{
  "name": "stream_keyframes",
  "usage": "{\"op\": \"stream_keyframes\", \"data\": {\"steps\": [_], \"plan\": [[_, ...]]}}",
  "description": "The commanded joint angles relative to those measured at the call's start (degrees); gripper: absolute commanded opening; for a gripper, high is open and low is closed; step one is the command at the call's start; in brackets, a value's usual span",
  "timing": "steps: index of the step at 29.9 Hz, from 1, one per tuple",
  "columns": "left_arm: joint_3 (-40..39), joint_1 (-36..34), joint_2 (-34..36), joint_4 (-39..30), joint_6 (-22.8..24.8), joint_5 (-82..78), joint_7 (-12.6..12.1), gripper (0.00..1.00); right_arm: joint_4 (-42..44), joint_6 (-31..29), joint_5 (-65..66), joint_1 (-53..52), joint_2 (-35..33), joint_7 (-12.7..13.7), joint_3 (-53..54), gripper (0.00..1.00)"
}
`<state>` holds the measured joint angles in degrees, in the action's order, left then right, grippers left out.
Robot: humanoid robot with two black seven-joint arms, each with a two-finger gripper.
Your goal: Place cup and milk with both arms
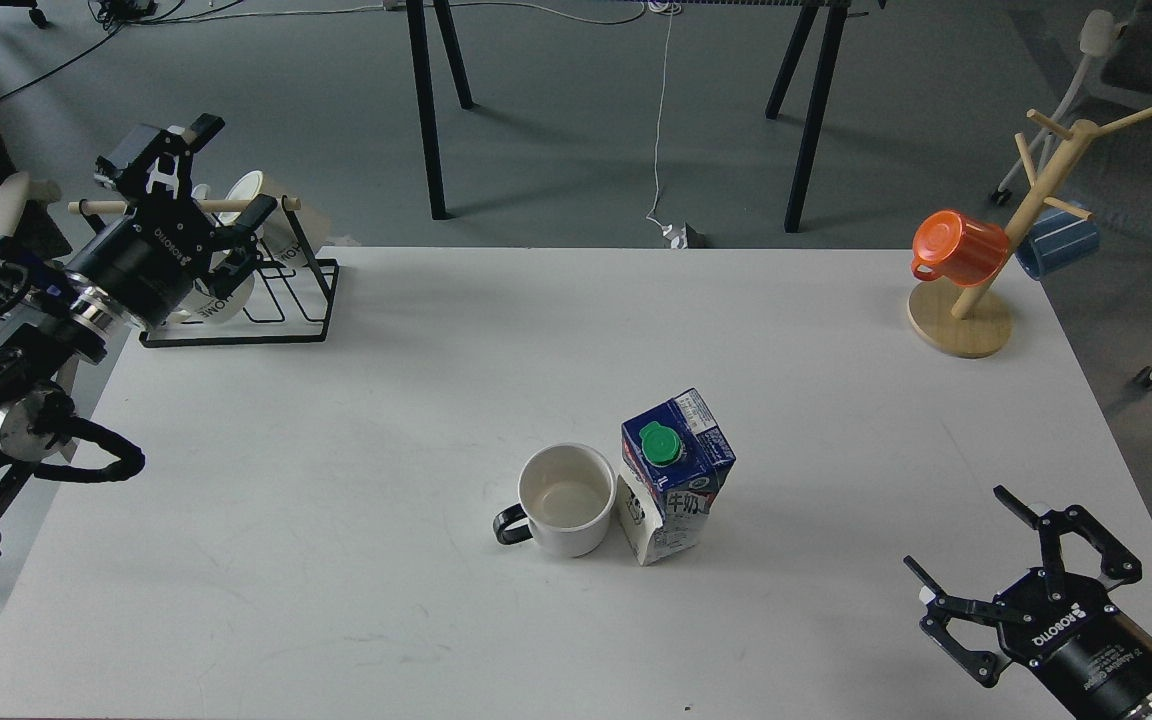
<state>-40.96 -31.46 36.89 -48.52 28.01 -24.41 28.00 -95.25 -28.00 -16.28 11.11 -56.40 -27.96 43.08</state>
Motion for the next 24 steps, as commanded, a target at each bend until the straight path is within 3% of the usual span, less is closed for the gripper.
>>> {"op": "stream_keyframes", "data": {"steps": [1, 6, 13, 18, 24], "plan": [[-0.1, 0.4, 0.0, -0.1, 0.0, 0.1, 0.0, 0.95, 2.2, 0.0, -5.1, -0.9, -1.9, 0.0, 6.7, 0.97], [-0.2, 0.6, 0.0, -0.2, 0.0, 0.2, 0.0, 0.95, 7.8, 0.0, -14.6, -9.3, -5.3, 0.0, 6.8, 0.97], [-0.7, 0.6, 0.2, -0.2, 0.0, 0.7, 0.0, 0.95, 10.8, 0.0, -20.5, -28.2, -6.6, 0.0, -4.3, 0.96], [-1.2, 0.5, 1.0, -0.2, 0.0, 0.9, 0.0, 0.95, 13.6, 0.0, -20.2, -41.9, -3.3, 0.0, -12.4, 0.96], [-3.0, 0.4, 2.3, -0.3, 0.0, 0.8, 0.0, 0.95, 19.0, 0.0, -20.0, -44.8, 2.3, 0.0, -13.7, 0.97]]}}
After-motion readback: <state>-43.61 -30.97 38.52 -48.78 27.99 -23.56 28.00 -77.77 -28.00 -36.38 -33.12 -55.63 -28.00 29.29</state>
